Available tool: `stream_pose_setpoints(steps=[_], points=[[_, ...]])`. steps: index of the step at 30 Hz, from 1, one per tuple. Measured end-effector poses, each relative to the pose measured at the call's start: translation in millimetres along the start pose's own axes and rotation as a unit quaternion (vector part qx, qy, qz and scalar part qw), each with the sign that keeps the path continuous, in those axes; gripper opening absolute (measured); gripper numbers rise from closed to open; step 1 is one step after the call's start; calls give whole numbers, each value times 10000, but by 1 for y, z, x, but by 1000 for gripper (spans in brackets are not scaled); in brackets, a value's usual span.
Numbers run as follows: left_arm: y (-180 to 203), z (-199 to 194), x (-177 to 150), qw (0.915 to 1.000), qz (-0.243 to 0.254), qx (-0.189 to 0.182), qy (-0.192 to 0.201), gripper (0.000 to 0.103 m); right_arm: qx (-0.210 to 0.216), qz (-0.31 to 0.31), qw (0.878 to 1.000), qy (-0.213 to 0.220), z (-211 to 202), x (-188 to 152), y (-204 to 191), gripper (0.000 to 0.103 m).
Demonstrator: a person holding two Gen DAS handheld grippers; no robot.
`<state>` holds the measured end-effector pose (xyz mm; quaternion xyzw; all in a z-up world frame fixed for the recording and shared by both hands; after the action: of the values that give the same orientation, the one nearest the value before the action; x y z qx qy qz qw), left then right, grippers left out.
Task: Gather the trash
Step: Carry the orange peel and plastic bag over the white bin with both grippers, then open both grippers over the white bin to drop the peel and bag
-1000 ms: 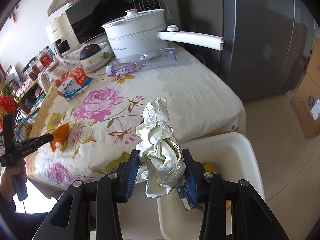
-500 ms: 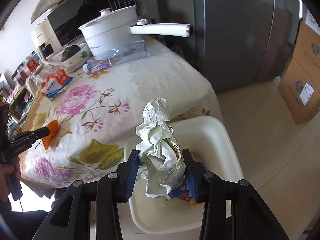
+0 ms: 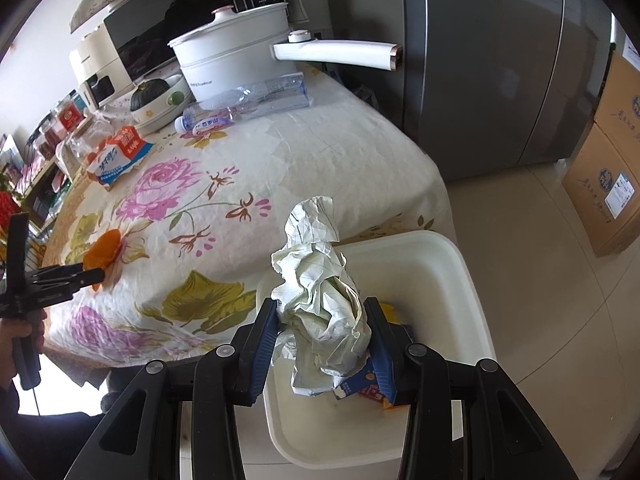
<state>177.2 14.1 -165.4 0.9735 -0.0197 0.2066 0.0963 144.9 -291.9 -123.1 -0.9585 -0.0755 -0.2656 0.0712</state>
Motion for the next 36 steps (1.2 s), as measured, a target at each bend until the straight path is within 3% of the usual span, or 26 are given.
stream_pose_setpoints(steps=[2,5,14,32,35,36], points=[[4,0,-2,10000,14,-92,-33,30,-5,-26,10000,-19,1,-1,-2,44],[11,-3,-1,9998,90,-129,78,25,-6,-52,10000,-13,0,-1,-3,44],[50,-21,8,9975,385,-493,335,24,-22,-7,10000,20,-3,-2,0,44],[178,-5,-5,9836,1295,-1254,91,24,-311,205,9992,-163,-6,-29,42,44],[195,1,-8,9815,1405,-1300,24,24,-320,288,9988,-220,-5,-34,51,48],[199,3,-9,9809,1436,-1314,-4,24,-283,346,9987,-244,-5,-36,55,54]])
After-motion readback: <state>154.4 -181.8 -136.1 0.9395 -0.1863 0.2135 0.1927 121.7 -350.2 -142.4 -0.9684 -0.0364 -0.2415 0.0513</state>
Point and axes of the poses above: each gripper's, at about its wrist camera, not at the fingertips, and z roughly the way its jaws point, y to its right, x to its top, the point moved 3 cm from there along z, roughly the way its jaws point, and after that the axes turned 8 degrees about -z, right-handed, at the moved point
